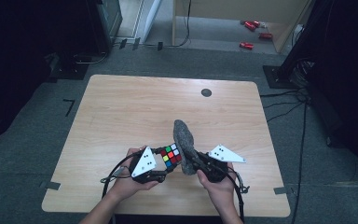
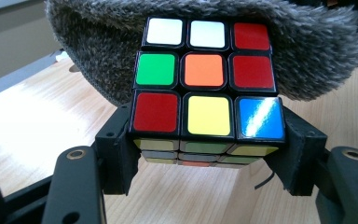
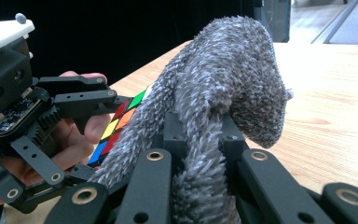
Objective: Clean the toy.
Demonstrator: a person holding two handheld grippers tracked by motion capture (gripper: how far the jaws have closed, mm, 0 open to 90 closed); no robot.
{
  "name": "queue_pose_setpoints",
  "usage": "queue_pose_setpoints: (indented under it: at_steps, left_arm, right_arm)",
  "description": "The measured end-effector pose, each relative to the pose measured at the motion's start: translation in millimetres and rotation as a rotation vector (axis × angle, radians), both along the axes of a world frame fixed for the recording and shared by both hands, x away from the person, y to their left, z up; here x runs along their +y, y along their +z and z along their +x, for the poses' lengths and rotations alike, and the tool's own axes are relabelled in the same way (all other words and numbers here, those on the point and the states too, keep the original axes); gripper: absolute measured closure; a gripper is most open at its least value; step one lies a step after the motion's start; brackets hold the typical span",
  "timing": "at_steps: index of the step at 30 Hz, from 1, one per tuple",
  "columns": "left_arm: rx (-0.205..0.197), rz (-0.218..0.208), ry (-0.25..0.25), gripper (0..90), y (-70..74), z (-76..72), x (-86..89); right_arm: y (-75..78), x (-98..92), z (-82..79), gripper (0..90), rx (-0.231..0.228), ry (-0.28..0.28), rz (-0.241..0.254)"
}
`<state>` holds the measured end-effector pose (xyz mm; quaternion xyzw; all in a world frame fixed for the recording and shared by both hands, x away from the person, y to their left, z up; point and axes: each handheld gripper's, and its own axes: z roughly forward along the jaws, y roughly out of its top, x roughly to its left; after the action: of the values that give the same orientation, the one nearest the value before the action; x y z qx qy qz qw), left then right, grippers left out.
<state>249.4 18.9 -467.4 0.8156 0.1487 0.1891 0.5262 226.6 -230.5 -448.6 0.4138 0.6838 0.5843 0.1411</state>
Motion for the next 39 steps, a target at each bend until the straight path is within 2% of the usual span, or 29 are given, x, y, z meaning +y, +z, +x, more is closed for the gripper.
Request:
queue_pose_setpoints:
  at_steps: [3, 6, 9, 12, 14, 15, 16, 18, 20, 21, 23, 26, 28, 30, 32, 33, 35, 37, 39]
  left_arm:
    - [-0.008, -0.011, 0.003, 35.2, 1.9, -0.8, -0.2]
    - [-0.004, -0.020, 0.000, 35.2, 3.5, 0.0, 1.6]
    - [0.013, -0.015, -0.007, 35.2, 1.7, 2.4, 3.6]
    - [-0.004, 0.000, -0.001, 35.2, 1.3, 1.0, 2.1]
    - [-0.013, -0.004, 0.005, 35.3, 3.2, -0.1, 2.2]
    - [-0.017, -0.001, 0.005, 35.2, 3.9, -0.5, 2.3]
    - [-0.021, -0.003, 0.005, 35.2, 4.5, -1.0, 2.9]
    - [-0.022, -0.010, 0.009, 35.2, 5.5, -1.1, 3.5]
    - [-0.014, -0.011, 0.007, 35.2, 5.0, -0.1, 3.5]
    - [-0.018, -0.005, 0.013, 35.2, 4.4, -0.1, 2.6]
    - [-0.021, 0.008, 0.014, 35.2, 3.0, -0.4, 1.2]
    - [-0.023, -0.002, 0.012, 35.3, 3.9, -1.4, 0.7]
    - [-0.025, -0.017, -0.002, 35.2, 6.0, -3.1, 1.7]
    - [-0.017, -0.025, -0.008, 35.2, 6.7, -2.7, 2.4]
    - [-0.005, -0.033, -0.012, 35.2, 5.1, -1.1, 2.9]
    - [0.001, -0.032, -0.009, 35.2, 4.3, -0.5, 2.4]
    - [-0.002, -0.016, -0.008, 35.2, 3.1, 0.1, 1.2]
    - [0.004, -0.023, -0.012, 35.3, 3.8, 0.0, 1.5]
    - [0.003, -0.023, -0.011, 35.3, 5.5, -0.3, 2.2]
  right_arm:
    - [-1.0, -2.0, 1.4, 79.4, -0.007, 0.000, -0.007]
    - [-7.5, -5.4, 4.1, 79.5, 0.015, -0.015, -0.021]
    - [-8.7, -6.0, 4.9, 79.6, 0.041, 0.002, -0.018]
    - [2.3, -1.0, 0.2, 79.6, 0.006, 0.022, -0.009]
    - [7.1, 2.2, -2.5, 79.6, -0.020, 0.008, -0.033]
    - [6.5, 1.8, -2.2, 79.6, -0.021, 0.005, -0.028]
    - [3.8, 1.0, -0.9, 79.6, -0.010, 0.001, -0.022]
    - [-5.2, -1.1, 3.0, 79.6, 0.027, -0.020, -0.046]
    - [-9.5, -4.3, 4.4, 79.6, 0.057, -0.022, -0.016]
    - [-7.2, -4.2, 3.3, 79.6, 0.050, -0.017, -0.018]
    - [2.2, -1.3, -1.2, 79.6, 0.005, 0.005, -0.011]
    - [11.1, 3.4, -5.7, 79.6, -0.038, -0.004, -0.036]
    - [6.2, 1.0, -2.7, 79.5, -0.019, -0.011, -0.027]
    - [-3.3, -2.3, 1.7, 79.5, 0.024, -0.031, -0.029]
    - [-7.6, -4.6, 3.7, 79.5, 0.055, -0.035, -0.009]
    - [-5.8, -3.8, 2.6, 79.5, 0.053, -0.038, -0.017]
    - [2.7, -0.2, -1.6, 79.4, 0.014, -0.025, -0.017]
    - [12.1, 3.8, -6.6, 79.3, -0.030, -0.015, -0.015]
    - [14.0, 6.0, -8.5, 79.3, -0.053, -0.026, -0.029]
